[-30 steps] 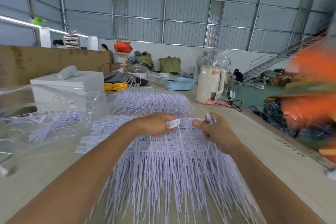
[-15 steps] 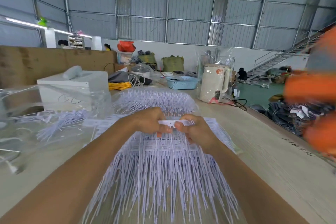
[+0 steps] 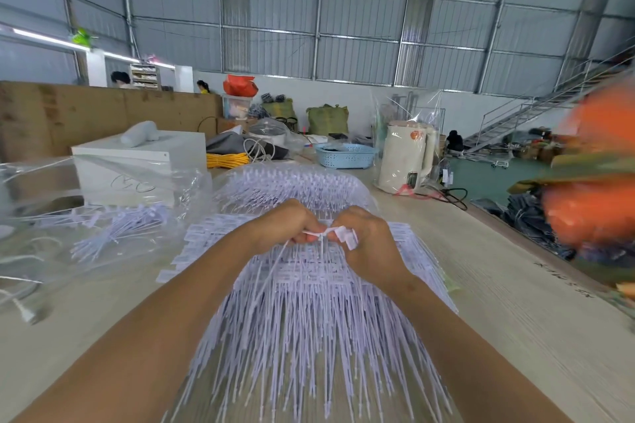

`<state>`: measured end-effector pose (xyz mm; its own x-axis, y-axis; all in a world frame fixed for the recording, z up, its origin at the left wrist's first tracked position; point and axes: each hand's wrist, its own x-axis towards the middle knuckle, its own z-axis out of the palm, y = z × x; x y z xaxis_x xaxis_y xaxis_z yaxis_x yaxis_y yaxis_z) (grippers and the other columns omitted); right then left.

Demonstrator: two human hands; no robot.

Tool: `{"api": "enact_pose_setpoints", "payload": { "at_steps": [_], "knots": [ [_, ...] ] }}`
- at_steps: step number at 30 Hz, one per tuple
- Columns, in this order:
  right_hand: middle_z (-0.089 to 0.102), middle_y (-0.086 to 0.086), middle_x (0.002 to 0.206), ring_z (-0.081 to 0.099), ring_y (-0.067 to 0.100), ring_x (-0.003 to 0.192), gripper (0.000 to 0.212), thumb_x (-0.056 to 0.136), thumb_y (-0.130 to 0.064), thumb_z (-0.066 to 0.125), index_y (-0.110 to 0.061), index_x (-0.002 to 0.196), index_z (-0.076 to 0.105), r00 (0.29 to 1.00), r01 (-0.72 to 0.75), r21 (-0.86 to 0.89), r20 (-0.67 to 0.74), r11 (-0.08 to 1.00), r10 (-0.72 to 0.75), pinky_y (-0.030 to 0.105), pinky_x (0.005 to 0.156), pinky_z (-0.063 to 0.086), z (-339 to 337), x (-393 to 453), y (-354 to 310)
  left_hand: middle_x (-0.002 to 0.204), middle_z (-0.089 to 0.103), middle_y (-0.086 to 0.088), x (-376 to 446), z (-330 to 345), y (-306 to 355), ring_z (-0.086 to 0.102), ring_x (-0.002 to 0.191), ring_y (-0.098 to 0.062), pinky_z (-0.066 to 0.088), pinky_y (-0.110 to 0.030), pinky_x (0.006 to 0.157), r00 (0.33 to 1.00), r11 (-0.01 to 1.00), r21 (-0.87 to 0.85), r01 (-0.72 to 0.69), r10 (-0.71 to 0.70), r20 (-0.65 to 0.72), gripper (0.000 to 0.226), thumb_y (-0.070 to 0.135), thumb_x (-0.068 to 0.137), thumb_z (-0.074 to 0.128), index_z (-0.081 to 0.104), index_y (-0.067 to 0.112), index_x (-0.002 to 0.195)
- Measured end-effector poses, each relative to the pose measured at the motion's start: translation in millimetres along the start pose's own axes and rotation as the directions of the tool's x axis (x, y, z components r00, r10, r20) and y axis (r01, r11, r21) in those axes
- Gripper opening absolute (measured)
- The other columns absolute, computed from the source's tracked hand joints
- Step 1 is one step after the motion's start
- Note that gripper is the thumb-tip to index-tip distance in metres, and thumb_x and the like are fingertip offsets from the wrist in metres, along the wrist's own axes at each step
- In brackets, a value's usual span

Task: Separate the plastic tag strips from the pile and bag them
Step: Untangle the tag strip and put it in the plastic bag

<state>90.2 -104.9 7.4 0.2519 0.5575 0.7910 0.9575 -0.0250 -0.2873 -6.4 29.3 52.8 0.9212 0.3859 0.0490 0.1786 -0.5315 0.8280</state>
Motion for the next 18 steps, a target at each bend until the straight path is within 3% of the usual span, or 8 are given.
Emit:
{"api": "enact_pose_setpoints", "payload": {
  "at_steps": [3, 5, 7, 9, 11, 14, 18],
  "knots": [
    [0.056, 0.006, 0.069, 0.051, 0.022, 0.066, 0.018, 0.077, 0.012, 0.062, -0.004, 0.068, 0.062, 0.999, -0.042, -0.006, -0.016, 0.999, 0.041, 0.03, 0.06, 0.04, 1.5, -0.6, 0.2, 0.037, 0.042, 0.007, -2.9, -1.0, 0.6, 0.03, 0.033, -0.006, 0.02, -0.022, 0.047, 1.0, 1.0, -0.022, 0.016, -0.015, 0.02, 0.035, 0.014, 0.089, 0.06, 0.053, 0.009, 0.055],
    [0.053, -0.003, 0.066, 0.051, 0.017, 0.066, 0.03, 0.081, 0.006, 0.06, -0.018, 0.065, 0.058, 0.98, -0.196, 0.091, 0.055, 0.976, 0.191, 0.028, 0.061, 0.041, 3.1, 1.4, -1.8, 0.035, 0.039, 0.008, -4.8, 0.3, 1.1, 0.03, 0.032, -0.005, 0.021, -0.022, 0.047, 1.0, 1.0, 0.029, -0.001, 0.0, 0.025, 0.038, 0.017, 0.09, 0.059, 0.051, 0.011, 0.053],
    [0.054, -0.003, 0.067, 0.054, 0.017, 0.063, 0.034, 0.085, 0.0, 0.06, -0.026, 0.064, 0.053, 0.912, -0.411, 0.203, 0.104, 0.889, 0.398, 0.032, 0.06, 0.049, 1.2, 2.6, 0.6, 0.035, 0.035, 0.009, -8.5, -2.2, 1.5, 0.027, 0.032, -0.006, 0.02, -0.022, 0.047, 0.998, 0.999, 0.05, -0.021, 0.018, 0.054, 0.045, 0.016, 0.091, 0.058, 0.049, 0.017, 0.046],
    [0.055, 0.002, 0.068, 0.056, 0.014, 0.054, 0.02, 0.089, -0.008, 0.061, -0.018, 0.073, 0.056, 0.807, -0.583, 0.244, 0.068, 0.775, 0.586, 0.031, 0.053, 0.051, -10.1, 1.0, 15.9, 0.036, 0.033, 0.009, -12.8, -7.3, 1.0, 0.025, 0.033, -0.006, 0.017, -0.022, 0.046, 0.992, 0.998, 0.054, -0.045, 0.039, 0.12, 0.055, 0.016, 0.091, 0.057, 0.047, 0.021, 0.037],
    [0.05, 0.005, 0.059, 0.05, 0.01, 0.039, 0.017, 0.091, -0.012, 0.06, -0.01, 0.075, 0.054, 0.719, -0.673, 0.335, 0.083, 0.66, 0.691, 0.029, 0.048, 0.045, -23.4, -5.6, 28.6, 0.038, 0.035, 0.009, -17.4, -12.7, 1.1, 0.028, 0.034, -0.005, 0.02, -0.019, 0.044, 0.992, 0.997, 0.059, -0.047, 0.04, 0.12, 0.054, 0.018, 0.093, 0.055, 0.047, 0.021, 0.04],
    [0.045, 0.008, 0.054, 0.042, 0.012, 0.036, 0.022, 0.087, -0.012, 0.065, -0.01, 0.071, 0.049, 0.698, -0.669, 0.516, 0.19, 0.535, 0.69, 0.026, 0.045, 0.037, -29.6, -9.8, 29.6, 0.049, 0.044, 0.004, -18.1, -9.2, 5.9, 0.038, 0.047, -0.008, 0.029, -0.018, 0.046, 0.993, 0.995, 0.092, -0.045, 0.035, 0.111, 0.037, 0.016, 0.096, 0.05, 0.057, 0.014, 0.059],
    [0.043, -0.001, 0.05, 0.035, 0.008, 0.037, 0.029, 0.078, -0.008, 0.074, -0.012, 0.068, 0.047, 0.721, -0.665, 0.548, 0.295, 0.507, 0.627, 0.017, 0.035, 0.03, -28.8, -0.7, 10.3, 0.076, 0.052, -0.008, -15.2, 8.3, 16.7, 0.04, 0.07, -0.021, 0.03, -0.027, 0.059, 0.986, 0.986, 0.155, -0.067, 0.041, 0.164, 0.027, -0.006, 0.084, 0.044, 0.067, 0.008, 0.083]
  ]
}}
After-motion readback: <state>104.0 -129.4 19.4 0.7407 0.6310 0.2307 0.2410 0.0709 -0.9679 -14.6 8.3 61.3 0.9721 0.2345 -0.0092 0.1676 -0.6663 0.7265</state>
